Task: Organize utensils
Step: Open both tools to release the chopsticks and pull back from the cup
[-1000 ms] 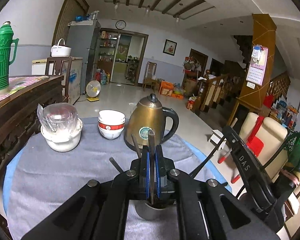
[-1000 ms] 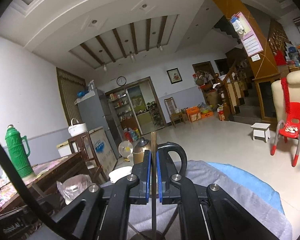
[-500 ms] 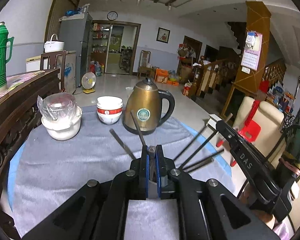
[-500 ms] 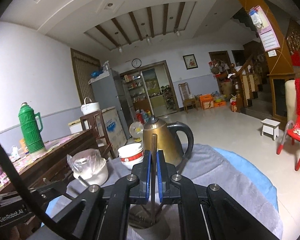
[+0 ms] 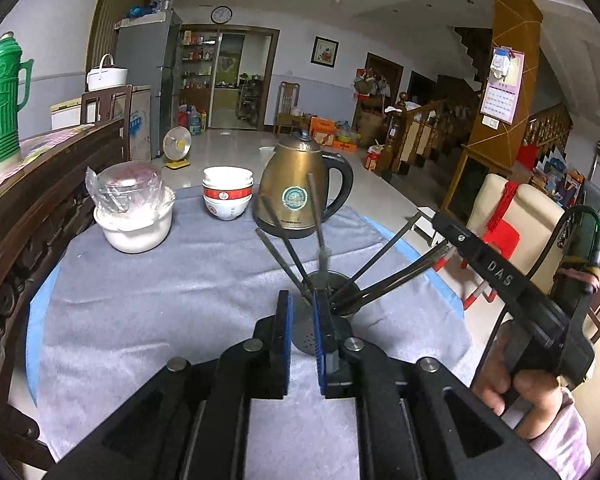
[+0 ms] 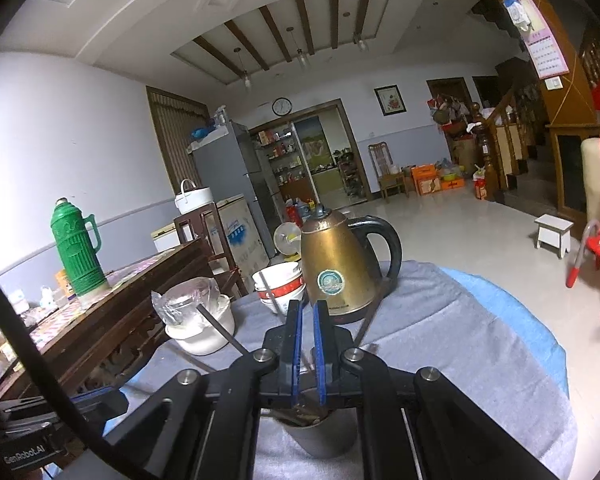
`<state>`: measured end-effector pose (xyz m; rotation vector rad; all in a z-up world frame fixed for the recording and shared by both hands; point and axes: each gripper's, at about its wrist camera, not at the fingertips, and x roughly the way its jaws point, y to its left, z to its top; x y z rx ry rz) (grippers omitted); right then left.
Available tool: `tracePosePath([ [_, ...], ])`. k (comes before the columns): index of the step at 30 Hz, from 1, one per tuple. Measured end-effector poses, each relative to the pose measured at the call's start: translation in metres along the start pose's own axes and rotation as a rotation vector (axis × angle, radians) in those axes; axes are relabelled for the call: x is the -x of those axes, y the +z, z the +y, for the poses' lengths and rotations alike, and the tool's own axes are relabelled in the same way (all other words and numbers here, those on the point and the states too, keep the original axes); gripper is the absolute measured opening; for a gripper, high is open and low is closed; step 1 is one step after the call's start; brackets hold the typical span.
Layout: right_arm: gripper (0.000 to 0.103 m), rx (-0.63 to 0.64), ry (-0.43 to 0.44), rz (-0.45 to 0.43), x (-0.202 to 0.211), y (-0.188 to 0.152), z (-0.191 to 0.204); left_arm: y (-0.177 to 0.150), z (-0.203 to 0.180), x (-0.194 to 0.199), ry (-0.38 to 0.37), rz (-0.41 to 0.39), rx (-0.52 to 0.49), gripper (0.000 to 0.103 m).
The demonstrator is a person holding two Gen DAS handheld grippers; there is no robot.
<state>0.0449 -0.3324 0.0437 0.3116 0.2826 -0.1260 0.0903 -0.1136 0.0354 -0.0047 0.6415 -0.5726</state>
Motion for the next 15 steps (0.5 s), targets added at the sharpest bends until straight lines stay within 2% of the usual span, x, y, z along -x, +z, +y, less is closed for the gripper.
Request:
tracePosePath([
  [1,0.008,-0.007,0.002,0.002,0.002,0.001,-0.001,-0.001,0.002,0.003,-0.004,-0.004,0.002,0.022],
  [3,0.009,-0.023,0.018,0.007,0.006,0.002,-0.005,-0.004,0.007,0.009,0.005,-0.017,0.003,0.043],
  [7,0.012,-0.05,0.037,-0.001,0.018,0.004,-0.011,-0.008,0.012,0.014,0.03,-0.012,-0.007,0.057],
  [8,0.017,-0.059,0.039,-0.003,0.022,0.004,-0.014,-0.011,0.013,0.013,0.045,0.0,-0.011,0.062],
  [10,0.033,-0.073,0.041,-0.006,0.028,0.003,-0.017,-0.015,0.014,0.013,0.067,0.01,-0.013,0.064],
  [12,0.07,-0.096,0.051,-0.031,0.04,0.001,-0.024,-0.018,0.015,0.011,0.088,0.022,-0.018,0.069],
  [15,0.07,-0.091,0.036,-0.055,0.056,-0.002,-0.03,-0.022,0.014,0.012,0.127,0.033,-0.025,0.076],
])
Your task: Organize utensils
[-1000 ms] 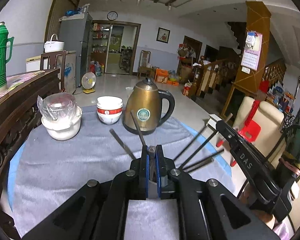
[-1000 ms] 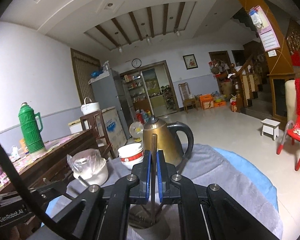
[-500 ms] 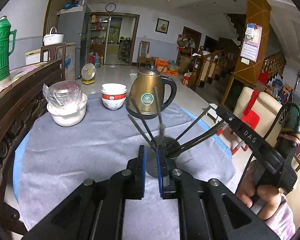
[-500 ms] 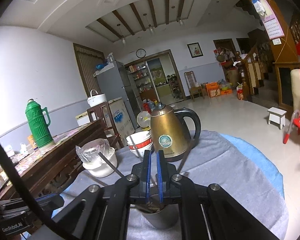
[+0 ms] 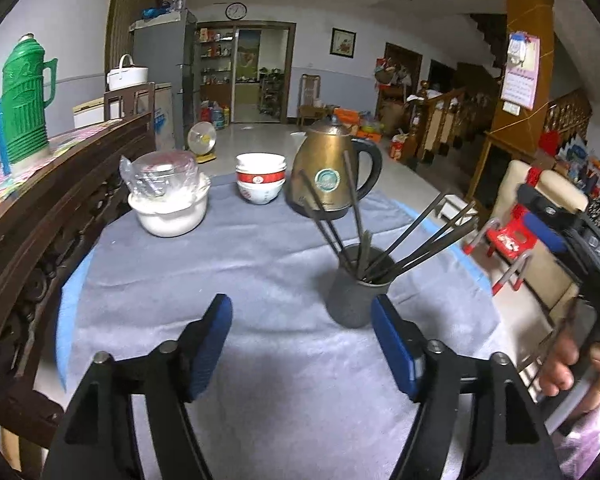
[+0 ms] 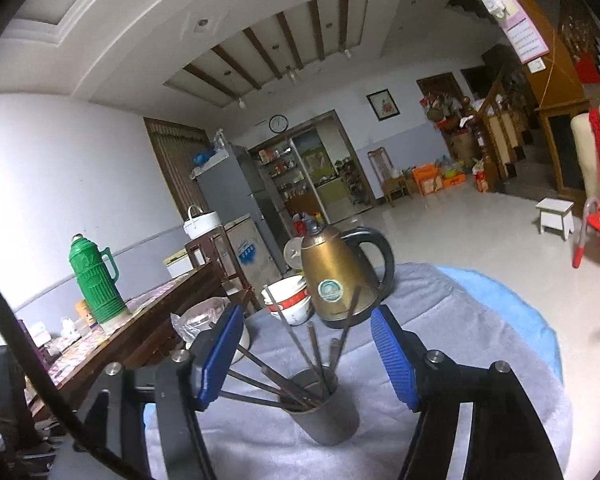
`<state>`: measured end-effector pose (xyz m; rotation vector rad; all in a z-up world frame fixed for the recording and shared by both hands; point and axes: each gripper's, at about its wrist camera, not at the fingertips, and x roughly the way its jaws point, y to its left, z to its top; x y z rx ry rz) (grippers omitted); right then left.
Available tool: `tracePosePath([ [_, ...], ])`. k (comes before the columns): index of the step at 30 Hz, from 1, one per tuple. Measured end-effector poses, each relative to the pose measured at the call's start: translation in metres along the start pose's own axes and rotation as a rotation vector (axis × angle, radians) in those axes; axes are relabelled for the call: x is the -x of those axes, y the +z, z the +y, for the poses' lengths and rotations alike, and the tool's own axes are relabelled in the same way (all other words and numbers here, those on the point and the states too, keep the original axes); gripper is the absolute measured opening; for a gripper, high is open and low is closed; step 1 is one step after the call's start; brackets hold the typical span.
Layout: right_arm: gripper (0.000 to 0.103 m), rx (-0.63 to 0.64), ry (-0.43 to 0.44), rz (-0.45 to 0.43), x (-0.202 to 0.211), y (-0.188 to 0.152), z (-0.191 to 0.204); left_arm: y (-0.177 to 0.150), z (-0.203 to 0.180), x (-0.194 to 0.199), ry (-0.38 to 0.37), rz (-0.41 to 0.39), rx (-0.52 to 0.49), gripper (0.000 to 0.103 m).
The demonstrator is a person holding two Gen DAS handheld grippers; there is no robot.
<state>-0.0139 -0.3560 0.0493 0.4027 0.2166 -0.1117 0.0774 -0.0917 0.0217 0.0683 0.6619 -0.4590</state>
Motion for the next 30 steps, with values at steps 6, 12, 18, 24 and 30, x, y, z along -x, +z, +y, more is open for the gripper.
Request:
tracePosePath([
  [6,0.07,0.043,-0.036,0.026,0.02,-0.009,-0.007,-0.007,-0.002,0.002,0.05,0.005,-0.021,0.089],
  [12,0.07,0.107,-0.078,0.104,0.03,-0.028,0.007,-0.015,-0.003,-0.003,0.133,0.05,-0.049,0.089],
  [18,0.07,0.184,-0.097,0.144,0.035,-0.042,0.028,-0.016,0.008,0.003,0.188,0.05,-0.036,0.089],
  [24,0.07,0.213,-0.087,0.171,0.041,-0.047,0.044,-0.017,0.017,0.006,0.255,0.054,-0.024,0.089],
  [30,0.07,0.235,-0.085,0.179,0.045,-0.049,0.053,-0.017,0.021,0.01,0.279,0.052,-0.018,0.089],
])
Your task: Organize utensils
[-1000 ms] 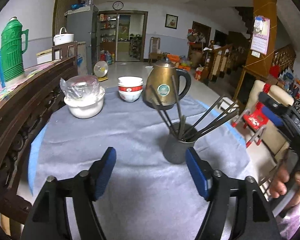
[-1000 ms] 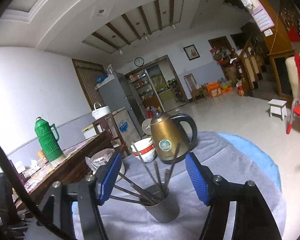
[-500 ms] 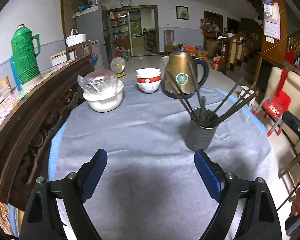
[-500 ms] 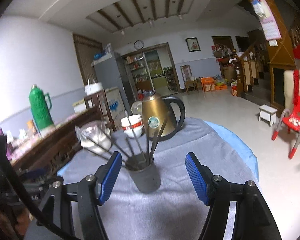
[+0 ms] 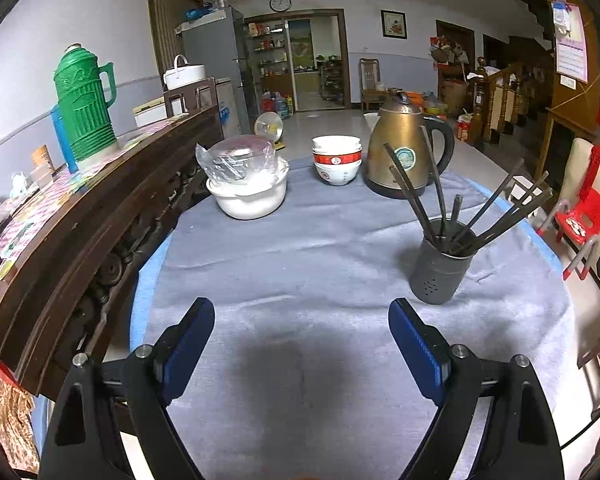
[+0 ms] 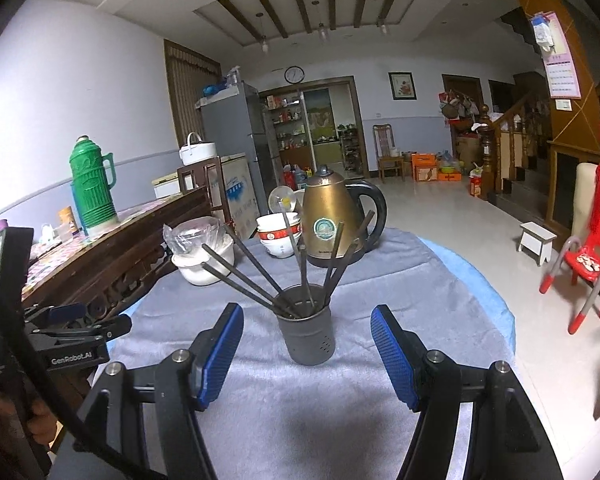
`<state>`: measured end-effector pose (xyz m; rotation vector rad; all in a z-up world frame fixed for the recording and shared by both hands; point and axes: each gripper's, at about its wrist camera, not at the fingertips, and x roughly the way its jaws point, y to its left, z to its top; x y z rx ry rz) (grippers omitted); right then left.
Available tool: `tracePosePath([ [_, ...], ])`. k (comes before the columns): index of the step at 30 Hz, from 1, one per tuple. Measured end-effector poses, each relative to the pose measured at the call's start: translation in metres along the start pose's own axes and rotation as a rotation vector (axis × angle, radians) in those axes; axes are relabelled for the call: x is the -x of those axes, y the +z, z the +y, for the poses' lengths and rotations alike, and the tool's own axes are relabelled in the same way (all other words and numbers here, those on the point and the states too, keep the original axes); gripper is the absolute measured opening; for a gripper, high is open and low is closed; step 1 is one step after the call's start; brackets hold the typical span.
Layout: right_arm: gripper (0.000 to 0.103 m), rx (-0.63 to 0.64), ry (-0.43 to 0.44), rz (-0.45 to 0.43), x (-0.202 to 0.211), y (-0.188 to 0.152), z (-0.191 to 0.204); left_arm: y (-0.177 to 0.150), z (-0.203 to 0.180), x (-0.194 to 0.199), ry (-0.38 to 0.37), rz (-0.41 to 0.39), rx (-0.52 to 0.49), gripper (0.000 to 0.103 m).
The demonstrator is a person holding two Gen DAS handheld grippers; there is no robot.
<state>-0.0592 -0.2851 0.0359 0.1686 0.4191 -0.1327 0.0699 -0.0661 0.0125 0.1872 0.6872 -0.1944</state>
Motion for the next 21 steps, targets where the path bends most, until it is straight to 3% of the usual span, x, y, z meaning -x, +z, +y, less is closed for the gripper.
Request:
tracePosePath([
  [12,0.07,-0.017,-0.022,0.023,0.012,-0.004,0.008,-0.006,-0.001,0.022,0.029,-0.015,-0.001,0.089],
  [21,0.07,-0.033,-0.014,0.029,0.041,-0.014,0.016,-0.017,-0.003,0.062,0.048,-0.069,-0.006,0.089],
])
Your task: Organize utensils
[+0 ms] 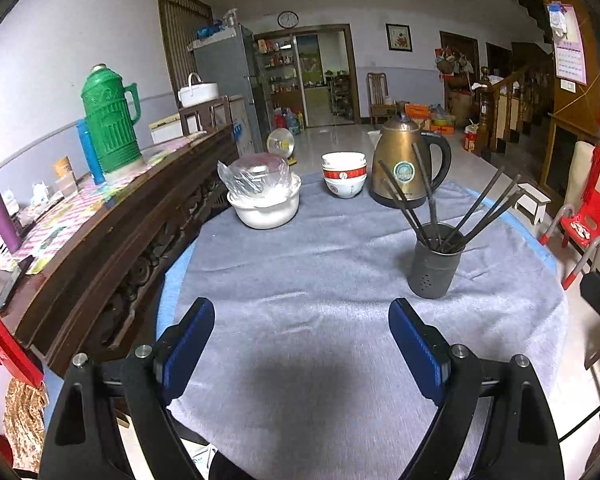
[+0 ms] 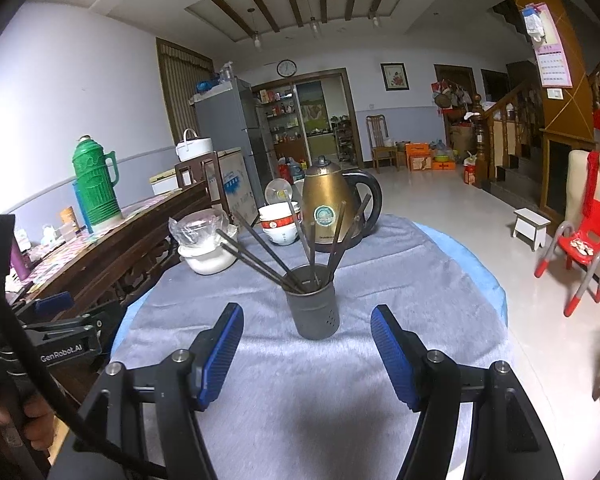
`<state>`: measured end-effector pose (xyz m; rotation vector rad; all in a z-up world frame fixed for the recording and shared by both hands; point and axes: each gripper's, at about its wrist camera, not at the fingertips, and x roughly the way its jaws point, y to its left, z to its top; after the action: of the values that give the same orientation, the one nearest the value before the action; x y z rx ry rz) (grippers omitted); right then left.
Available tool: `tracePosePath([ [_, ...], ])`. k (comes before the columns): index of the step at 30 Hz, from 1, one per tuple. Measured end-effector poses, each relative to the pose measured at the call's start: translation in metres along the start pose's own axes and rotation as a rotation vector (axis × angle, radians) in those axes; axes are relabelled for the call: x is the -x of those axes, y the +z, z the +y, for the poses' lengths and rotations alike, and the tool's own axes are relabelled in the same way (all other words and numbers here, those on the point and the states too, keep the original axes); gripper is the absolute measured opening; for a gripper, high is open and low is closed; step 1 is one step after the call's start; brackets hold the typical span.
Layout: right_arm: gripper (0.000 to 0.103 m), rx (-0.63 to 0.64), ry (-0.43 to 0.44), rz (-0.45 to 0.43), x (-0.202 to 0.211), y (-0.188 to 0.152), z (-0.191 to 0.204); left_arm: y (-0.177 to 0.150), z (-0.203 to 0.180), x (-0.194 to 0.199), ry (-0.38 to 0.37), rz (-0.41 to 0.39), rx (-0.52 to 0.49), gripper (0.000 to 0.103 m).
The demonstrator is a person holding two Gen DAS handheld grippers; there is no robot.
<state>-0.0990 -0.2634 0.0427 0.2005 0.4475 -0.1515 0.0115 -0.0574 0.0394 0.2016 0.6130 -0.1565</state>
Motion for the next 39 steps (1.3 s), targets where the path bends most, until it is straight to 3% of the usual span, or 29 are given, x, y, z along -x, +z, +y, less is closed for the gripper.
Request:
tracePosePath([
  [14,0.07,-0.013,0.066,-0.013,0.059,-0.027,0.016,-0.026,0.005,0.073,0.071,-0.08,-0.042,0.089],
  [21,0.07,0.03,0.048,-0.024,0.069,-0.037,0.033,-0.03,0.008,0.086,0.108,-0.096,-0.066,0.089],
  [39,0.07,-0.041,-0.015,0.002,0.065,-0.036,0.038,-0.045,0.028,0.092,0.164,-0.07,-0.048,0.089],
])
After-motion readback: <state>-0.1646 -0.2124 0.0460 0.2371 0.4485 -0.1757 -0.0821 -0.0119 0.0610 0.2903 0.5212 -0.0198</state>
